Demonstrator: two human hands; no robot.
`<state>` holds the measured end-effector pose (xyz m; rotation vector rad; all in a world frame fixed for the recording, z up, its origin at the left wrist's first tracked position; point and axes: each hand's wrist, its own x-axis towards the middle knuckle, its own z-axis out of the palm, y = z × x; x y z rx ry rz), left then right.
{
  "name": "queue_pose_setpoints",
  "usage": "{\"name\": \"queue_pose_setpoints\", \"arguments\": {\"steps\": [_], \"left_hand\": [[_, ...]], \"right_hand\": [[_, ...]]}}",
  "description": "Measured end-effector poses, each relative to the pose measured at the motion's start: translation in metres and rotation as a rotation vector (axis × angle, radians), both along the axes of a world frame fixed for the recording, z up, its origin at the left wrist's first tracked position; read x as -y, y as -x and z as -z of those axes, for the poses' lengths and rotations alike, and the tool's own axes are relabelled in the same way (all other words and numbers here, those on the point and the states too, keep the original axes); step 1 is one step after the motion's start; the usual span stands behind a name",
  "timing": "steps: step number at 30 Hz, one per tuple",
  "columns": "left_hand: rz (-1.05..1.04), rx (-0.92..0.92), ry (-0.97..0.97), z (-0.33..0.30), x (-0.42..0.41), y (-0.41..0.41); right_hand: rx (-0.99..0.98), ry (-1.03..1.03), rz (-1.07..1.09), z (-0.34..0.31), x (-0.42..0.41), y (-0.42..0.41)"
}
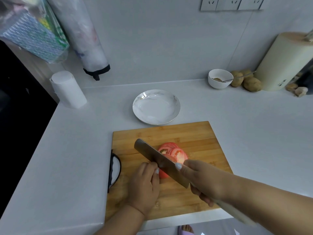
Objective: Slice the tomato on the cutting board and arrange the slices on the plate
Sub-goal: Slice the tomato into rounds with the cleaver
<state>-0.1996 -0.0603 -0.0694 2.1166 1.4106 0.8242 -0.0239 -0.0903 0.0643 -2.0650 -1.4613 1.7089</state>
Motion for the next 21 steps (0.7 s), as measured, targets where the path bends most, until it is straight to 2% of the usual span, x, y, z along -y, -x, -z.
{"name": "queue_pose_setpoints", "arguments": {"steps": [5, 14, 21], "left_hand": [[-0.015, 0.026, 0.021, -0.005, -0.001, -0.001], [0.0, 0.054, -0.02, -0.001, -0.002, 0.0], [0.018, 0.058, -0.042, -0.001, -0.002, 0.0]], "right_hand": [[0.019, -0.039, -0.026, 0.001, -0.013, 0.012], [-0.029, 0.078, 0.018, 0.003, 0.007, -0.012], [-0.012, 0.076, 0.013, 0.01, -0.002, 0.0]]}}
